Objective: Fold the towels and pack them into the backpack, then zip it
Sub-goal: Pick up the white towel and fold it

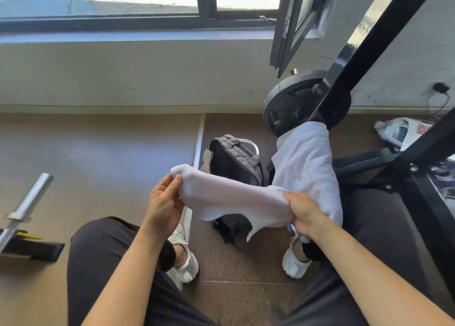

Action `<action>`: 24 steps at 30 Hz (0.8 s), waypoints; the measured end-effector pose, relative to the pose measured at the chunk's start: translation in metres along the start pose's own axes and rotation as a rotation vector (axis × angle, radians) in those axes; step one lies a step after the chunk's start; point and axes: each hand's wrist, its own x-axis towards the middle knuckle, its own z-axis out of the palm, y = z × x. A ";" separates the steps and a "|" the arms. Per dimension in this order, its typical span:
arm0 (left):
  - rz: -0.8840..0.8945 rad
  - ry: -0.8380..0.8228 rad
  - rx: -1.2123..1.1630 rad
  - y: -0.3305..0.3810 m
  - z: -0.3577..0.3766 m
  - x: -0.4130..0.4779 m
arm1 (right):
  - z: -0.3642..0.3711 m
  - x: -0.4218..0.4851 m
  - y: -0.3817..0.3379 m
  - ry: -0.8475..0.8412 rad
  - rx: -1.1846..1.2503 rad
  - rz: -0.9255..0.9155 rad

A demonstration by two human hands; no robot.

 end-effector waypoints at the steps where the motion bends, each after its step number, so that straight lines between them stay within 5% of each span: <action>1: -0.004 0.012 -0.024 0.001 0.000 0.000 | 0.000 -0.001 0.001 0.019 -0.116 -0.045; 5: -0.003 0.044 -0.013 -0.001 0.000 0.001 | 0.002 -0.009 -0.001 0.111 -0.609 -0.280; 8: 0.027 0.073 0.057 -0.004 -0.001 0.002 | 0.002 -0.009 -0.002 0.229 -0.762 -0.387; 10: 0.072 0.139 0.159 -0.006 -0.007 0.004 | 0.001 -0.009 -0.003 0.226 -0.604 -0.340; 14: 0.174 0.193 0.535 -0.009 -0.029 0.012 | 0.002 -0.009 -0.013 -0.008 0.238 -0.060; 16: 0.161 0.212 0.638 -0.010 -0.033 0.013 | -0.003 -0.012 -0.019 -0.119 0.428 -0.012; 19: 0.109 0.276 0.740 -0.014 -0.040 0.017 | -0.005 -0.020 -0.022 -0.244 0.357 -0.107; 24: -0.001 0.421 0.797 -0.016 -0.047 0.022 | -0.005 -0.024 -0.016 -0.042 -0.015 -0.477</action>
